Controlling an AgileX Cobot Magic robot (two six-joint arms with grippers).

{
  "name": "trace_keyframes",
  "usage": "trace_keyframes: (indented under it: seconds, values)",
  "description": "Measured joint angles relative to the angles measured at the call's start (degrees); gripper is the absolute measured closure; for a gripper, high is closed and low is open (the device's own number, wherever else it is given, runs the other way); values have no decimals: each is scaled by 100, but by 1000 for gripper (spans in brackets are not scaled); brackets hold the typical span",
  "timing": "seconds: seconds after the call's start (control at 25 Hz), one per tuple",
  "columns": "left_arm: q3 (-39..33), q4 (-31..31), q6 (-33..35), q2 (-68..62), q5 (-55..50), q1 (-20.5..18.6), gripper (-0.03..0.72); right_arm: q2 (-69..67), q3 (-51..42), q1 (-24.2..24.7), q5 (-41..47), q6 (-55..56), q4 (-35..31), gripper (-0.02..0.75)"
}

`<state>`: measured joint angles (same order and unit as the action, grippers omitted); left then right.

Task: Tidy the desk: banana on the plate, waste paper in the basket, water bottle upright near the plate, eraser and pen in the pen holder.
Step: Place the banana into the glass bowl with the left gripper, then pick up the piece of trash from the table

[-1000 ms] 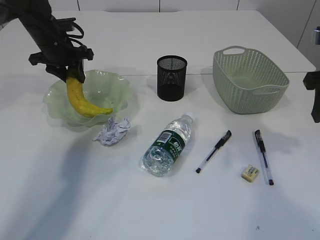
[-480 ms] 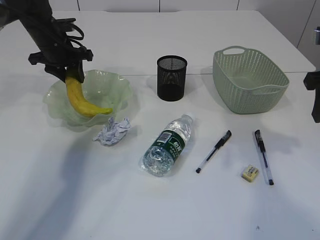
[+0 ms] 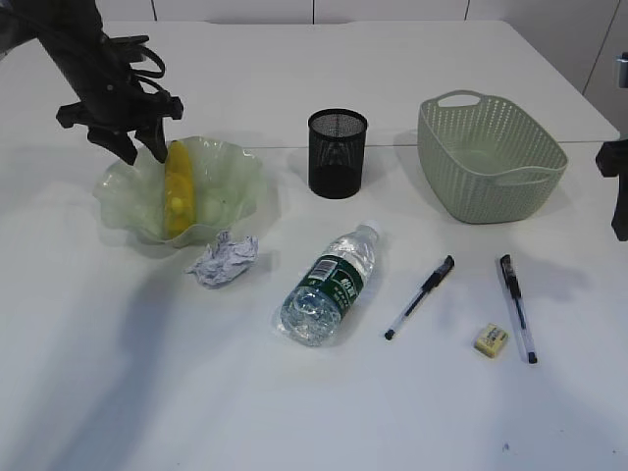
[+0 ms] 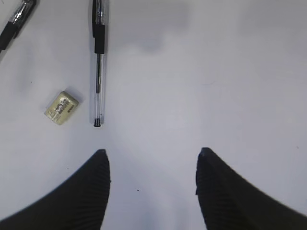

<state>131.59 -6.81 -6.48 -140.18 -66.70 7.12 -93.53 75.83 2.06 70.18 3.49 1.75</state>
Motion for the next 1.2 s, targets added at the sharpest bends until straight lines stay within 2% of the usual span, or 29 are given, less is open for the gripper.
trace_keyframes:
  seconds: [0.36, 0.68, 1.0, 1.2]
  values:
    - [60, -324, 154, 106, -190, 0, 360, 0, 0, 0, 0, 0, 0, 309]
    - [943, -843, 313, 262, -425, 11, 360, 0, 0, 0, 0, 0, 0, 309]
    - [1060, -978, 455, 515, -466, 440, 360, 0, 0, 0, 0, 0, 0, 309]
    - [1060, -954, 468, 620, -479, 573, 360, 0, 0, 0, 0, 0, 0, 309]
